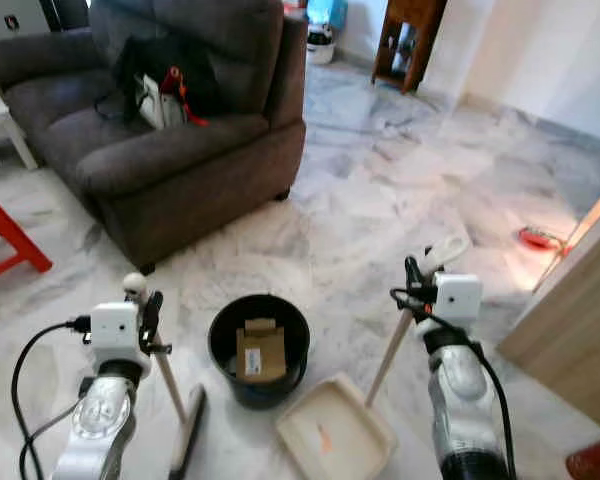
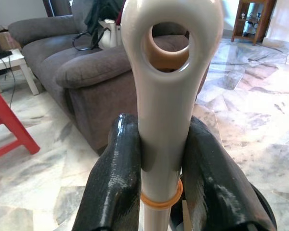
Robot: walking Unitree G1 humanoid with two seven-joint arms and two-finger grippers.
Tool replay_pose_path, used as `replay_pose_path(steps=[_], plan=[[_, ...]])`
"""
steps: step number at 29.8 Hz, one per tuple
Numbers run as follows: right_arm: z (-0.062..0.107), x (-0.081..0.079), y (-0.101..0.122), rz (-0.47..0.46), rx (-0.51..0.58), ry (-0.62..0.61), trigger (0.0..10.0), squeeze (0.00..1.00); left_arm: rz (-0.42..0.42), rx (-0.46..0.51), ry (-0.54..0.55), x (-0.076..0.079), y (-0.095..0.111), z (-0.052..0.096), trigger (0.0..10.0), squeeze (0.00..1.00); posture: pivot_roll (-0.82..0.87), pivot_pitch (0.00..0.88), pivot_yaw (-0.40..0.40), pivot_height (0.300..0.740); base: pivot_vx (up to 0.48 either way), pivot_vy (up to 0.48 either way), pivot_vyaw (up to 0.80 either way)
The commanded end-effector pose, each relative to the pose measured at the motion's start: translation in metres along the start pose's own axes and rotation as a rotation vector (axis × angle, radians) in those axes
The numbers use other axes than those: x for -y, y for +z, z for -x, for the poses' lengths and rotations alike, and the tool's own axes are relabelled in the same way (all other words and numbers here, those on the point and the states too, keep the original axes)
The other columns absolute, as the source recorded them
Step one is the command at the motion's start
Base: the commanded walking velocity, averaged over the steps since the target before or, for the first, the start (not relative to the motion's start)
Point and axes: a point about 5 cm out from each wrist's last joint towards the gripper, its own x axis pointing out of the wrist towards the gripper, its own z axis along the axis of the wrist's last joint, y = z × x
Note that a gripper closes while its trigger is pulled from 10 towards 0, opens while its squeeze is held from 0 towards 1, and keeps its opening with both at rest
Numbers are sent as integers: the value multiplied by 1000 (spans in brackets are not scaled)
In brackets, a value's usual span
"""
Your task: Sweep floor
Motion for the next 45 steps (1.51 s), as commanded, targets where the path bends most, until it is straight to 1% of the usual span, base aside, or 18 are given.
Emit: replay_pose_path(steps=[1, 4, 21, 26, 35, 40, 44, 45], plan=[[-4, 4, 9, 13, 36, -5, 10000, 0, -6, 31, 6, 0, 6, -3, 10000, 0, -21, 0, -61, 740, -240, 0, 0], [-5, 4, 9, 12, 37, -5, 10000, 0, -5, 31, 7, 0, 6, -3, 10000, 0, -21, 0, -63, 740, -240, 0, 0], [-7, 3, 11, 4, 44, 10, 10000, 0, -1, 32, 14, 1, 6, -2, 10000, 0, -24, 0, -73, 740, 0, 0, 0], [-6, 0, 8, 6, 27, 30, 10000, 0, -1, 30, 12, 2, 5, -2, 10000, 0, -24, 0, -75, 740, 0, 0, 0], [-8, 3, 9, 7, 30, 10, 10000, 0, -3, 36, 15, 1, 6, -4, 10000, 0, -20, 0, -72, 740, 0, 0, 0], [-8, 3, 9, 8, 29, 10, 10000, 0, 1, 37, 5, 4, 6, -4, 10000, 0, -19, 0, -71, 740, 0, 0, 0], [-8, 3, 9, 5, 32, 12, 10000, 0, 0, 31, 4, 4, 5, -2, 10000, 0, -20, 0, -71, 740, 0, 0, 0], [-7, 0, 9, 5, 35, 28, 10000, 0, 2, 30, 4, 4, 5, -2, 10000, 0, -21, 0, -71, 740, 0, 0, 0]])
